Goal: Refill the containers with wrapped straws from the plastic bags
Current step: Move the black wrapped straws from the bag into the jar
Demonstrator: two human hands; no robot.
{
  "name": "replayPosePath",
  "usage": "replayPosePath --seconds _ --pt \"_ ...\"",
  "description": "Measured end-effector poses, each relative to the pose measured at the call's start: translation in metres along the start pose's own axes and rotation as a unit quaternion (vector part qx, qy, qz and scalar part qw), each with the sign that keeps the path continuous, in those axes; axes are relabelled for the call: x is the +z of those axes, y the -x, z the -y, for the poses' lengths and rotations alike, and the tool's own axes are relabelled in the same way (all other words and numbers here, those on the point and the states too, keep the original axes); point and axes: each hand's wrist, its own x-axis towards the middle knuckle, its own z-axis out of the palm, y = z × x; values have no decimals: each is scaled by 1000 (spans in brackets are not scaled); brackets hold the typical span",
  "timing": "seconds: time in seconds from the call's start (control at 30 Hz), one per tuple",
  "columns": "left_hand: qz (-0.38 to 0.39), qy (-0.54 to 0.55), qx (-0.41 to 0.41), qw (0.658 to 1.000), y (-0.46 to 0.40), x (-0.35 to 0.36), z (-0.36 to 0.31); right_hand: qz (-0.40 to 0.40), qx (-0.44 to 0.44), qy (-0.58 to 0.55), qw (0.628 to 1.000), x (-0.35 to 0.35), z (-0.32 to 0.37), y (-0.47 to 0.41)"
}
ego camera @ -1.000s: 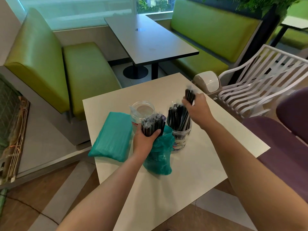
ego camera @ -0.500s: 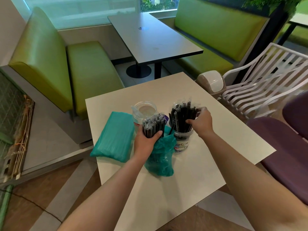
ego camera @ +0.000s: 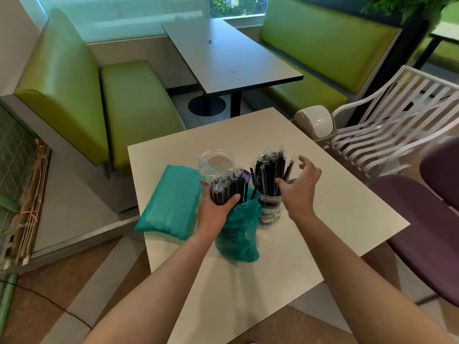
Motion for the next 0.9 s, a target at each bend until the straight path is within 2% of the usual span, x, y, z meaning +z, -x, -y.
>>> replayPosePath --seconds 0.13,0.37,0.7,0.9 --pt "1 3 4 1000 3 -1 -1 -20 -35 -20 999 2 9 29" --pt "13 5 16 1000 7 -3 0 141 -27 5 990 24 0 63" --pt "33 40 6 999 14 -6 2 295 12 54 954 33 -5 57" --pt "40 52 5 998 14 -7 4 300 -5 56 952 33 -12 59"
